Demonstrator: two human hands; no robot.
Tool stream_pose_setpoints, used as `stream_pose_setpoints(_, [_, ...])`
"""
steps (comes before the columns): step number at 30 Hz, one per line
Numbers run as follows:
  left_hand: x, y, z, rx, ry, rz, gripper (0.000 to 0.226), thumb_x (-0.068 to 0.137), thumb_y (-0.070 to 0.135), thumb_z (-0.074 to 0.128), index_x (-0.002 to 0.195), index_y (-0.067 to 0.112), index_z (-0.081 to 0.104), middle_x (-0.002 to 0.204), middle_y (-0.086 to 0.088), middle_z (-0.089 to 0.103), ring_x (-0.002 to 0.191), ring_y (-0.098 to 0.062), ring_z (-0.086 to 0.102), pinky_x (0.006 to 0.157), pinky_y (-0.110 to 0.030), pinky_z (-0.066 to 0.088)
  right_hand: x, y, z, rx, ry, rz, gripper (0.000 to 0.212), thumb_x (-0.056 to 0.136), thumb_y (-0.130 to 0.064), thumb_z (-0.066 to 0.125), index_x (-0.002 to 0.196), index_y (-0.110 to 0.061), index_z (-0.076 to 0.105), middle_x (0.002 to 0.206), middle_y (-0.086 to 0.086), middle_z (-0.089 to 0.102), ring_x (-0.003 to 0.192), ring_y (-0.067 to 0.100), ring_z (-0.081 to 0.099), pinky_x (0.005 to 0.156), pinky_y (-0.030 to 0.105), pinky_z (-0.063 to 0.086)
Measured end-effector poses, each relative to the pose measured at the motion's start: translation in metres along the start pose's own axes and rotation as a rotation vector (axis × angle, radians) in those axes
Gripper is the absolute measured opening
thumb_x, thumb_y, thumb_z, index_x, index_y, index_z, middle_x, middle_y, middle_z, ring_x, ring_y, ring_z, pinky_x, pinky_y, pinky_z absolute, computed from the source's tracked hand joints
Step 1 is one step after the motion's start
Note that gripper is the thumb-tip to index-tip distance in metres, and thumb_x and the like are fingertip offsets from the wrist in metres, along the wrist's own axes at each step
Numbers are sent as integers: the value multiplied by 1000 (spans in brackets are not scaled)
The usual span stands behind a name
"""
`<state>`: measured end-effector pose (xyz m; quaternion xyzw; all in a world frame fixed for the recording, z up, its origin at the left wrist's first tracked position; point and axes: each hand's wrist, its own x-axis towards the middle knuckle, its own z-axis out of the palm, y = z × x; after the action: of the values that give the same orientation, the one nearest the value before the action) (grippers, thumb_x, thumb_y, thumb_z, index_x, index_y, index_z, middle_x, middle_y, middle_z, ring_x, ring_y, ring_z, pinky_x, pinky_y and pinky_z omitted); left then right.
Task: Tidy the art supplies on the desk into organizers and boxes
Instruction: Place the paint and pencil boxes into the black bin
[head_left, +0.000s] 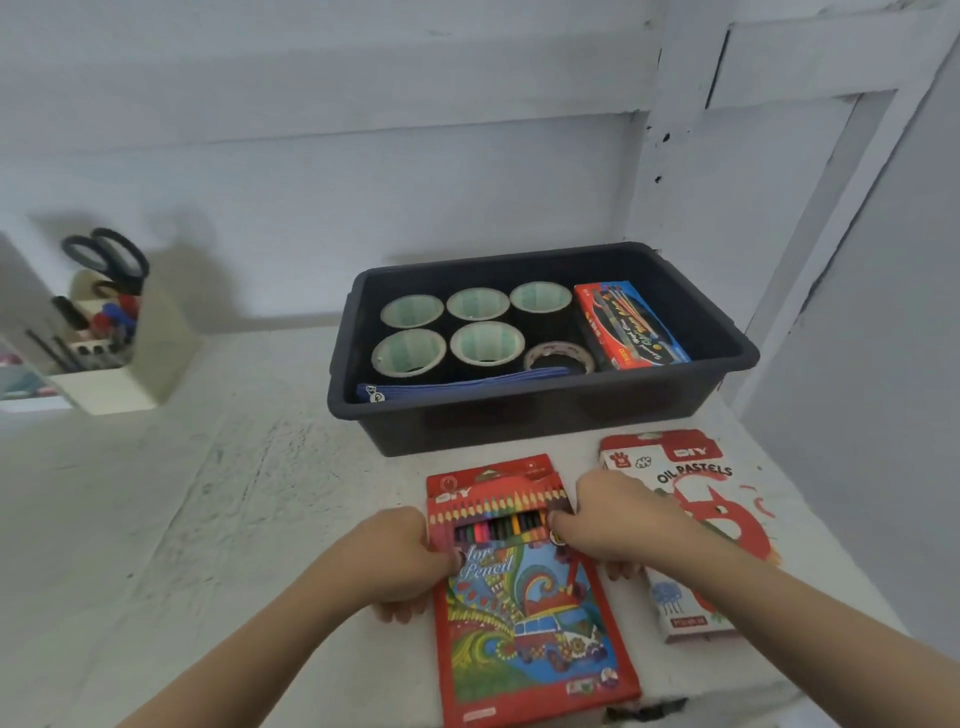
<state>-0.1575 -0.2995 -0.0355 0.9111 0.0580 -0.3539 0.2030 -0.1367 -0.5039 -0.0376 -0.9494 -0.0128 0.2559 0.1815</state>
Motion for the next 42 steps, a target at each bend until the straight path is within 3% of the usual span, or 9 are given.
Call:
stream_pose_setpoints(5, [-7,-7,0,-158,1,8,30,94,38,52,79,12,57,57,3,67,43,-8,60,42,-17,47,-5,-6,1,99,-19,-61,27,95,-41,43,75,-23,43,71,-5,56,54,5,54,40,16,38])
stream_pose_setpoints(8, [-12,-12,-2,-292,-36,-4,28,94,41,52,86,15,57,66,2,70,49,-8,64,47,-18,50,-10,-3,-5,324,-132,-56,15,92,-36,54,89,-26,44,90,-6,61,78,5,61,58,17,49])
stream_pose_setpoints(13, [-23,-19,-4,-698,-91,37,35,87,37,62,103,6,55,87,-5,75,77,-19,72,66,-28,58,-27,8,-12,647,-384,-19,25,90,-21,62,112,-13,54,103,4,71,93,17,69,86,35,56])
stream_pose_setpoints(18, [-39,-19,-9,-906,-175,112,55,68,30,73,113,9,49,97,-13,73,89,-27,71,69,-31,59,-44,16,-35,773,-442,-77,23,88,-20,62,109,-13,56,102,4,72,95,19,69,84,34,56])
stream_pose_setpoints(21, [-48,-14,-14,-935,-285,243,50,73,28,71,118,10,56,106,-12,71,97,-28,69,72,-31,58,-54,20,-52,773,-452,-134,33,83,-24,64,112,-12,55,105,5,72,97,20,69,80,31,57])
stream_pose_setpoints(25, [-53,1,-26,-994,-226,399,47,75,27,75,116,9,60,108,-14,70,99,-29,68,75,-33,59,-61,27,-78,828,-447,-199,48,75,-29,63,117,-8,55,109,9,70,98,22,68,75,29,58])
stream_pose_setpoints(31, [-42,47,-65,-1012,-62,524,45,69,26,66,109,6,61,99,-10,73,86,-22,71,63,-24,57,-50,31,-117,941,-172,-195,50,68,-37,66,108,-7,60,100,9,72,87,22,71,61,27,58])
stream_pose_setpoints(36, [5,96,-102,-1106,18,538,16,90,14,56,103,7,61,89,-5,72,78,-15,70,65,-25,58,-17,38,-145,901,126,-95,26,84,-26,64,104,-10,59,88,6,74,76,18,72,55,28,58])
stream_pose_setpoints(42, [70,152,-116,-1180,73,438,9,91,0,53,99,4,56,87,-7,64,75,-15,62,61,-21,54,38,44,-157,702,455,36,26,91,-19,60,114,-6,58,97,8,65,76,17,62,68,30,52])
